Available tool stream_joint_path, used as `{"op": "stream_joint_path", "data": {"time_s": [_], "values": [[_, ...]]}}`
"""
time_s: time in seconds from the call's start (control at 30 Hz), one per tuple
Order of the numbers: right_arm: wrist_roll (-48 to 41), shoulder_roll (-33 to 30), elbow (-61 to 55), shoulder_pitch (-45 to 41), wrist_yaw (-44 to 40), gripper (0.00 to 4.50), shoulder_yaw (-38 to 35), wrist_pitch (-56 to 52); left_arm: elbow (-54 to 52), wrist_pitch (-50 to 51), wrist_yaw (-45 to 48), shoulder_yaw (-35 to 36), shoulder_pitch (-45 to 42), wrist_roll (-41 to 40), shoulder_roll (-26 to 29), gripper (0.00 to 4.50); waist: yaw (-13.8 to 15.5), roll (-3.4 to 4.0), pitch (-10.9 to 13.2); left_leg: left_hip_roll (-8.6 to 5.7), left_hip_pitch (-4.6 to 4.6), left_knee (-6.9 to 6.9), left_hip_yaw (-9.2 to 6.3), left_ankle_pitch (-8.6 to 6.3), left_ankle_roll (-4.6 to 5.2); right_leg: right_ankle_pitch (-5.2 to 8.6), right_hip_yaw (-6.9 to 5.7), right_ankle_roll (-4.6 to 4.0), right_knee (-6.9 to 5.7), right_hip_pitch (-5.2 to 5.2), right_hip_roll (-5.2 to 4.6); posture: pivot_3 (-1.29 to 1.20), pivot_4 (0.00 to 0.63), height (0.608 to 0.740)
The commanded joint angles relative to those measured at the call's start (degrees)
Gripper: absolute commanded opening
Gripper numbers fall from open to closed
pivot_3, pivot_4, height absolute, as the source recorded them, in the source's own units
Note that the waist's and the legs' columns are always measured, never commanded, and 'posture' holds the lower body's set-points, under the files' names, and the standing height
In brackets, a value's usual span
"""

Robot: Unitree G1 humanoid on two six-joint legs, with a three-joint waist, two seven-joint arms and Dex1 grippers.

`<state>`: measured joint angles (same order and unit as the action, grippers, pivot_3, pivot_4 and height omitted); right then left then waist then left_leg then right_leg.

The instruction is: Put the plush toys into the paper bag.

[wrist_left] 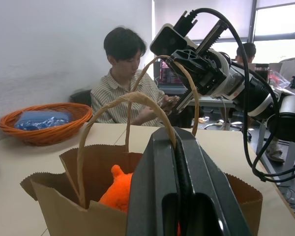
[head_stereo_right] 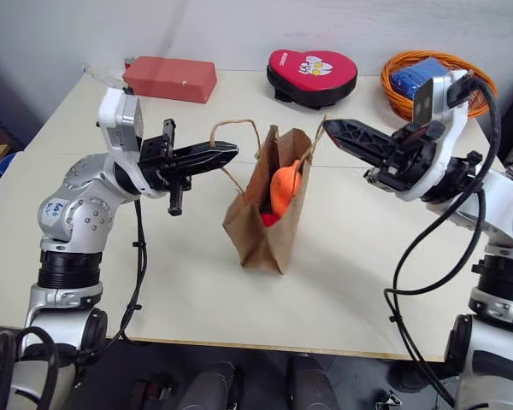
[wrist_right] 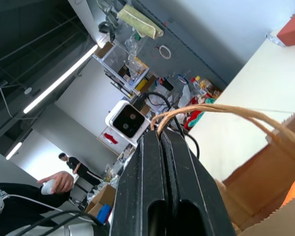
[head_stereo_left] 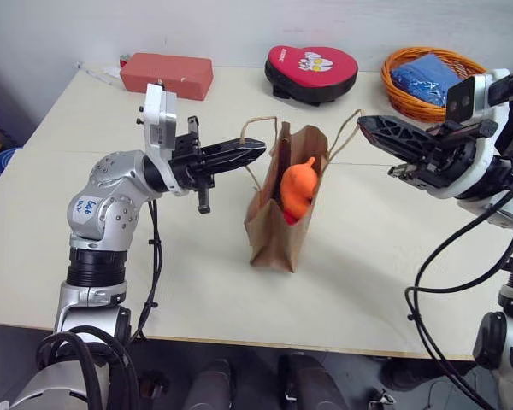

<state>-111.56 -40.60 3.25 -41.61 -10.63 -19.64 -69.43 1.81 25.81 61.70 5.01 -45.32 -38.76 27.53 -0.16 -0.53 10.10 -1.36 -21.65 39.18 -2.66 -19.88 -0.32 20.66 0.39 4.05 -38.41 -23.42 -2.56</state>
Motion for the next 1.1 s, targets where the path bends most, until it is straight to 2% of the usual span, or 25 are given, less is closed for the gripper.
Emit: {"op": "stream_joint_path", "data": {"time_s": [0.03, 0.1, 0.2, 0.3, 0.43, 0.47, 0.53, 0.7, 0.8, 0.87, 1.0, 1.1], "values": [[1.7, 0.6, -3.5, 2.3, 2.4, 0.03, 2.2, 2.7, -2.3, 0.3, -0.8, 1.8, 0.9, -0.8, 0.8, 0.00, 0.0, 0.00, 0.0, 0.00, 0.00, 0.00, -0.01, 0.00, 0.00, 0.00, -0.01, 0.00, 0.02, 0.00, 0.00, 0.00, 0.150, 0.740], [6.0, 1.1, -4.7, 4.2, 2.2, 0.00, 2.6, 4.3, -3.5, 1.8, -1.7, 2.2, 1.4, -1.9, 0.7, 0.40, 0.0, 0.00, 0.0, 0.01, -0.02, -0.01, -0.03, 0.00, 0.00, 0.00, -0.02, 0.00, 0.06, 0.01, 0.00, 0.00, 0.150, 0.740], [8.7, -0.6, -6.7, 6.8, -2.5, 0.63, 2.0, 3.8, -5.0, 3.5, -3.0, 2.7, 1.7, -2.7, 0.9, 1.20, 0.2, 0.00, 0.0, 0.00, -0.09, 0.01, -0.03, 0.00, 0.00, -0.02, -0.03, 0.04, 0.08, -0.03, -0.02, 0.00, 0.150, 0.740], [13.6, -4.4, -8.8, 10.0, -8.7, 1.63, 0.6, 2.6, -6.9, 5.5, -3.9, 3.3, 3.4, -2.9, 2.7, 2.12, 0.1, 0.00, 0.0, 0.00, -0.13, 0.01, -0.03, 0.00, 0.00, -0.03, -0.04, 0.05, 0.13, -0.05, -0.02, 0.00, 0.150, 0.740], [22.4, -11.8, -11.0, 16.6, -22.6, 3.10, -1.1, 2.2, -11.5, 8.0, -4.1, 6.2, 8.7, -4.4, 6.7, 3.43, 0.1, 0.00, 0.0, 0.01, -0.13, -0.04, -0.05, -0.01, 0.01, -0.03, -0.05, 0.05, 0.20, -0.04, 0.00, 0.00, 0.150, 0.740], [25.8, -13.3, -11.7, 18.6, -26.5, 3.35, -1.1, 3.4, -12.7, 8.1, -4.0, 7.4, 10.2, -5.0, 7.6, 3.64, 0.0, 0.01, 0.0, 0.01, -0.13, -0.04, -0.04, -0.01, 0.02, -0.03, -0.04, 0.05, 0.22, -0.05, 0.01, 0.00, 0.150, 0.740], [32.8, -15.5, -12.9, 22.8, -33.7, 3.38, 0.1, 7.0, -14.9, 9.4, -4.2, 9.9, 13.7, -6.4, 9.9, 4.24, 0.0, 0.00, 0.0, 0.04, -0.12, -0.06, -0.03, -0.02, 0.03, -0.03, -0.03, 0.05, 0.41, -0.04, 0.03, 0.00, 0.150, 0.740], [46.1, -15.4, -15.9, 28.5, -44.0, 3.38, 6.0, 14.9, -20.1, 11.6, -5.7, 13.2, 23.9, -6.9, 14.4, 4.24, 0.1, 0.01, 0.0, 0.03, 0.05, -0.08, 0.01, -0.03, 0.05, -0.03, 0.04, 0.05, 0.43, 0.06, 0.03, 0.00, 0.150, 0.740], [50.6, -11.0, -17.0, 28.1, -44.1, 2.84, 8.1, 19.5, -24.3, 11.5, -7.8, 13.2, 29.4, -6.2, 14.5, 4.26, 0.1, 0.01, 0.0, 0.03, 0.09, -0.07, -0.02, -0.04, 0.06, -0.03, 0.04, 0.05, 0.44, 0.09, 0.01, 0.00, 0.150, 0.740], [54.1, -8.7, -17.7, 27.6, -44.8, 2.19, 9.6, 23.0, -26.9, 11.2, -10.2, 12.5, 31.8, -6.1, 13.1, 4.26, 0.2, 0.01, 0.0, 0.02, 0.10, -0.07, -0.02, -0.04, 0.05, -0.03, 0.05, 0.05, 0.43, 0.10, 0.00, 0.00, 0.150, 0.740], [67.5, -7.0, -18.9, 26.9, -48.9, 0.92, 16.7, 35.4, -31.2, 10.5, -17.1, 10.6, 33.6, -6.1, 8.0, 4.26, 0.5, 0.02, 0.0, -0.02, 0.11, -0.07, -0.02, -0.05, 0.04, -0.04, 0.04, 0.06, 0.47, 0.12, -0.02, 0.00, 0.150, 0.740], [71.1, -4.1, -20.5, 26.2, -50.9, 0.01, 20.2, 40.0, -35.3, 10.6, -21.6, 9.0, 35.1, -5.9, 5.0, 4.26, 0.4, 0.02, 0.0, -0.02, 0.11, -0.08, -0.01, -0.05, 0.03, -0.05, 0.04, 0.08, 0.49, 0.11, -0.01, 0.00, 0.150, 0.740]]}}
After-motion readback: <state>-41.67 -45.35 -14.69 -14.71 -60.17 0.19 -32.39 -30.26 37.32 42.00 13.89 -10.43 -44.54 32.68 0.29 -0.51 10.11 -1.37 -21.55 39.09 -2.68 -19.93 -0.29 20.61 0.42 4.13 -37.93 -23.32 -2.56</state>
